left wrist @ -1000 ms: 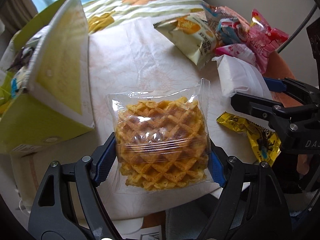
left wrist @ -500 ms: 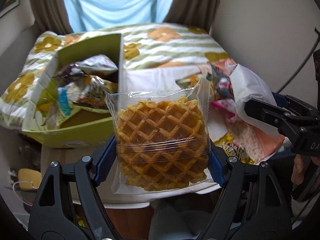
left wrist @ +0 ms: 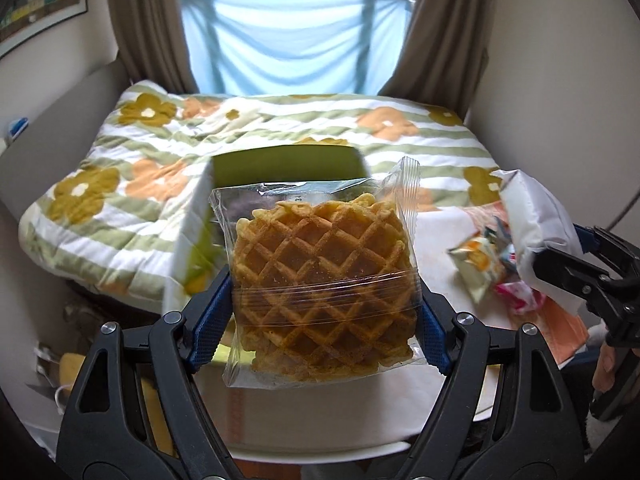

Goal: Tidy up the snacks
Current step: 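Carry the waffle and white packet over the yellow box and open both tools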

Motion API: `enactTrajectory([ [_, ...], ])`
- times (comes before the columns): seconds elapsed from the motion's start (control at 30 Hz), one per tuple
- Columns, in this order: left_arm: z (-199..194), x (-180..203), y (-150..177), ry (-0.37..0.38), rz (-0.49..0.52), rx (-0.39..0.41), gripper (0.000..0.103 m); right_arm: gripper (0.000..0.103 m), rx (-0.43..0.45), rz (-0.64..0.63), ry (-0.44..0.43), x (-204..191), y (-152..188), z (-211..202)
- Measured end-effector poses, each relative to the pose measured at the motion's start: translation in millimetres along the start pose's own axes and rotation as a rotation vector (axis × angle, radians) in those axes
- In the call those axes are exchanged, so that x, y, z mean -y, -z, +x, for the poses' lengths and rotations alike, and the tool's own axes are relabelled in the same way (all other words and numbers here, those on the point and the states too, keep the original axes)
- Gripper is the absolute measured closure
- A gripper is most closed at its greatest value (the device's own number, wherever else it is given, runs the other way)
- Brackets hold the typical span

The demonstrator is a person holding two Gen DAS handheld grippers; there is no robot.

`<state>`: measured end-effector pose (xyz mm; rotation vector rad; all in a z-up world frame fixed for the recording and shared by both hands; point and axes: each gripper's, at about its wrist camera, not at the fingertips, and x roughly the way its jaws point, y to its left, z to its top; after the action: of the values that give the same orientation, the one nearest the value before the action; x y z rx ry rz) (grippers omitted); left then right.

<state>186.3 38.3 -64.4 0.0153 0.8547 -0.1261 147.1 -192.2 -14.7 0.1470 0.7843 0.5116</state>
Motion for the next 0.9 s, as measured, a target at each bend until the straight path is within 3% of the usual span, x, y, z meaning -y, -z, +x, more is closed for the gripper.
enactTrajectory([
  [0.17,25.7,-45.0,-5.0,0.009,-0.003,-0.060,0.026,0.026,-0.025,0.036,-0.016,-24.8,-8.4,42.9],
  [0.37,64.8,-79.0,-4.2,0.073,0.004,-0.131,0.024,0.026,-0.074,0.097,0.003,-37.3,-7.7,83.3],
  [0.47,80.8,-85.4,-8.4,0.085,0.011,-0.155,0.004,0.026,-0.095,0.126,0.023,-34.1,-3.2,94.5],
  [0.57,90.3,-89.3,-9.9,0.126,0.003,-0.168,0.000,0.026,-0.119,0.150,0.050,-30.7,-0.9,103.8],
  [0.73,92.5,-88.4,-6.8,0.093,0.040,-0.169,0.000,0.026,-0.158,0.131,0.069,-29.6,3.9,114.3],
  [0.9,84.6,-98.1,-4.8,0.035,0.000,-0.152,0.000,0.026,-0.188,0.058,0.051,-33.4,5.7,125.2],
])
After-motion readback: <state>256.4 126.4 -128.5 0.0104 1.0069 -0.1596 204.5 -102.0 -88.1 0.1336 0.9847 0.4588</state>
